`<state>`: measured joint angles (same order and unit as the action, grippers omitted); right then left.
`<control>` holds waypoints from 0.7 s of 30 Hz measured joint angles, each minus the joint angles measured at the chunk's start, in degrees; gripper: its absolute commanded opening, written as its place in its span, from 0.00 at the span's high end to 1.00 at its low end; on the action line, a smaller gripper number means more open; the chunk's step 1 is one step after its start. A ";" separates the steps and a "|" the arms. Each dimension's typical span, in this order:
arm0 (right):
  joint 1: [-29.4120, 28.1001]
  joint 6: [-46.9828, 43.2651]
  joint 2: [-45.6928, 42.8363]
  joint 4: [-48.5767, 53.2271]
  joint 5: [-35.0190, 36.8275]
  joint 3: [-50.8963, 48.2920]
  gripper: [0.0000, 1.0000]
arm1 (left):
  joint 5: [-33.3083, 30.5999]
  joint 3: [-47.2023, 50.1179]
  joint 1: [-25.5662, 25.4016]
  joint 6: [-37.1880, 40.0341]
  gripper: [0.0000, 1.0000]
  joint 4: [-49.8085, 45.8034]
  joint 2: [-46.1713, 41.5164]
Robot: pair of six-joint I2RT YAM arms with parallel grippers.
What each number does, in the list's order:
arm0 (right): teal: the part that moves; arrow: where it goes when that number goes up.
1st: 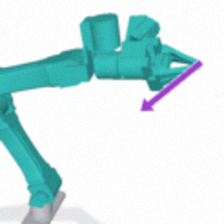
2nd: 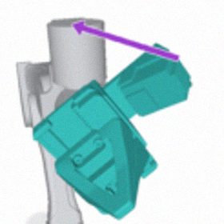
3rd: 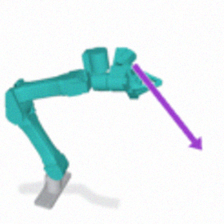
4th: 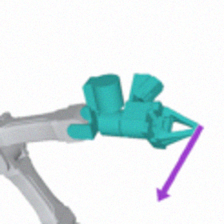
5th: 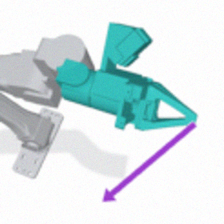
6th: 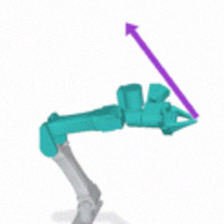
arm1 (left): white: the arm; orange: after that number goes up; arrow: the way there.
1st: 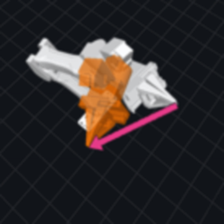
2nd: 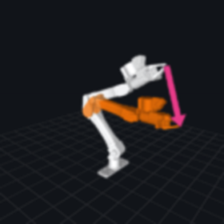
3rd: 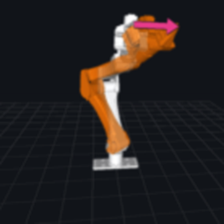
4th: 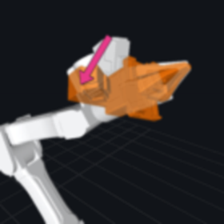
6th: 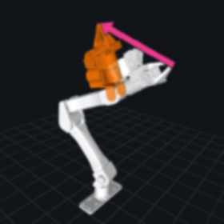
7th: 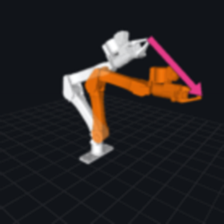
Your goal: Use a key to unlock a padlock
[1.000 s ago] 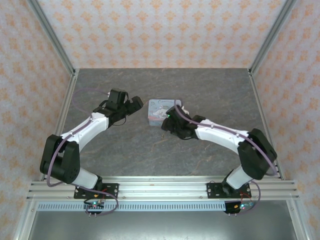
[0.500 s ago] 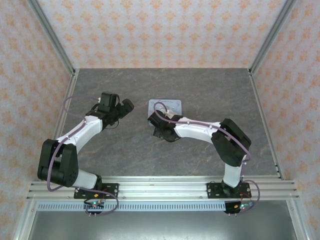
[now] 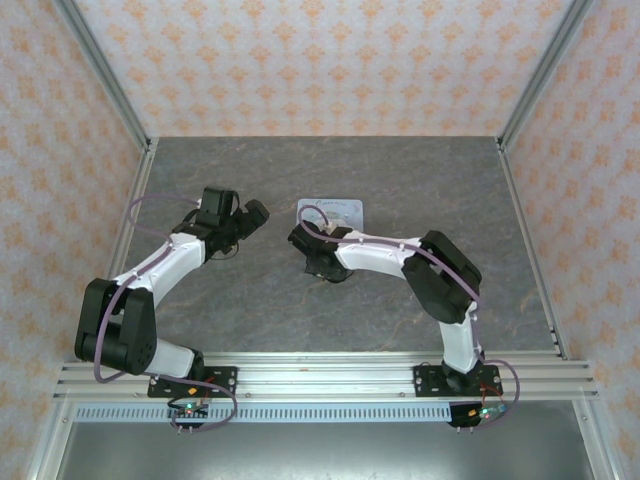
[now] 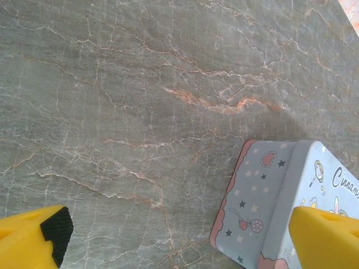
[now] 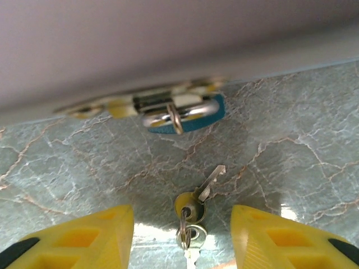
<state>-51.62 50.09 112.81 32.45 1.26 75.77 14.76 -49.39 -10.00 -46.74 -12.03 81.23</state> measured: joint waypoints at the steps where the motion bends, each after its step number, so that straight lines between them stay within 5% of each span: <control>1: 0.00 -0.02 0.28 0.28 0.33 0.11 0.53 | 0.02 0.00 0.00 -0.09 0.00 0.11 -0.09; 21: -0.37 -0.35 0.76 1.38 2.47 -0.02 0.69 | 0.48 0.07 0.00 -1.07 0.00 0.87 -0.33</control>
<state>-51.99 49.74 113.58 33.82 3.73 75.75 15.25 -49.32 -10.00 -47.81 -11.16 80.90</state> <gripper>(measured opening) 0.341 0.997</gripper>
